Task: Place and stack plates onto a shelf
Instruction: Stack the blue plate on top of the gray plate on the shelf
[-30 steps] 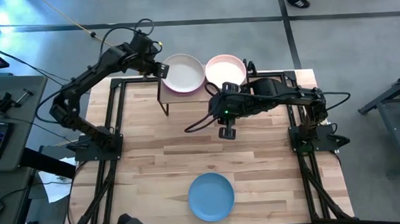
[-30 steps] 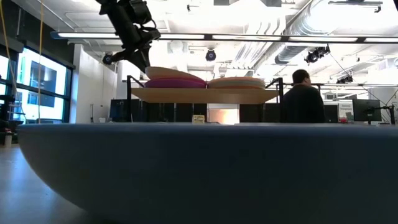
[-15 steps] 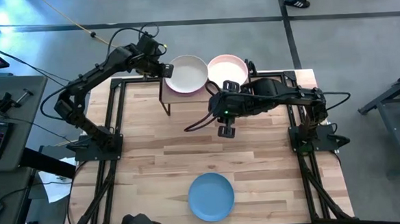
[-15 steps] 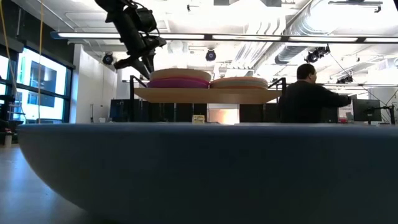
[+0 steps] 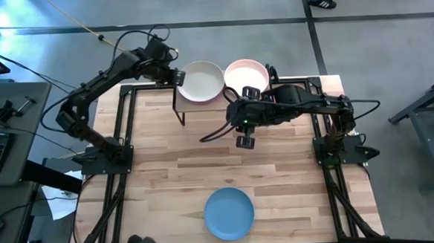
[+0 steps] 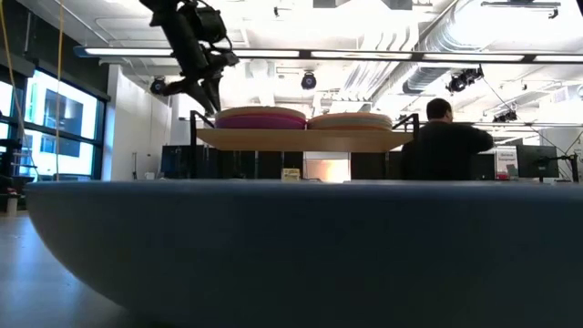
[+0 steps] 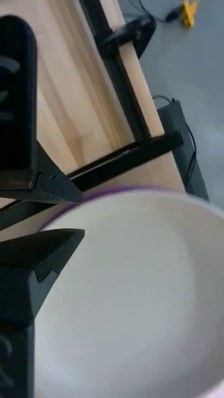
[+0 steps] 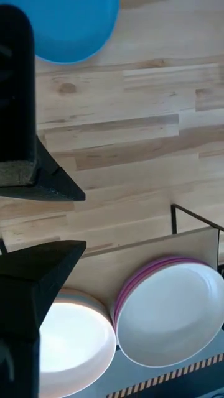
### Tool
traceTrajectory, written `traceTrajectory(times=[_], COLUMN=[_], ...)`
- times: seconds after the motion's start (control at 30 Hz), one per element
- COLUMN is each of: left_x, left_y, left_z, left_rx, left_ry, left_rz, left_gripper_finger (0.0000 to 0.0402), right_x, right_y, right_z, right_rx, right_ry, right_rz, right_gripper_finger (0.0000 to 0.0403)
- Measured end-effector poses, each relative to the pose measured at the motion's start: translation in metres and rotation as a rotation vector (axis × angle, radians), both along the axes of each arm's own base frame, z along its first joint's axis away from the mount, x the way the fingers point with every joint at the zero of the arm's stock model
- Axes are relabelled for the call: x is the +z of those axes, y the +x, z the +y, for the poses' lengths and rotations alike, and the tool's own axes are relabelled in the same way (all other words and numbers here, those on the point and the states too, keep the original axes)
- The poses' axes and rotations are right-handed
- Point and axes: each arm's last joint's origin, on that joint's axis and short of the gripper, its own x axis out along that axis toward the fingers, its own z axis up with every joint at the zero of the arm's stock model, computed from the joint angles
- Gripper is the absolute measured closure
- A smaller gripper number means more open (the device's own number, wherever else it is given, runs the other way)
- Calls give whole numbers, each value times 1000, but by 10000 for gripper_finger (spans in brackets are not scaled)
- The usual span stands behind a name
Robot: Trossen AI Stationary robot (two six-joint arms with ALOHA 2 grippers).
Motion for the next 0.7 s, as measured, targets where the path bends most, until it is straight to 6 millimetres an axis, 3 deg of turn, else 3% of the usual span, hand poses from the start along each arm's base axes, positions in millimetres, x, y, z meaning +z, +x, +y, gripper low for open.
traceTrajectory(times=[0.13, 0.33, 0.7], left_x=[14, 31, 45], left_y=[-8, -15, -19], left_z=[-16, -57, -135], left_rx=[-66, -168, -332], left_ry=[1, 5, -5], left_rz=[-17, 24, 119], left_gripper_finger=[337, 337, 337], right_x=[-1, -8, -59], right_y=[-1, -1, 40], right_z=[1, 6, 29], right_rx=[-14, -47, 89], right_ry=[45, 156, 340], right_rz=[9, 60, 252], right_gripper_finger=[311, 311, 311])
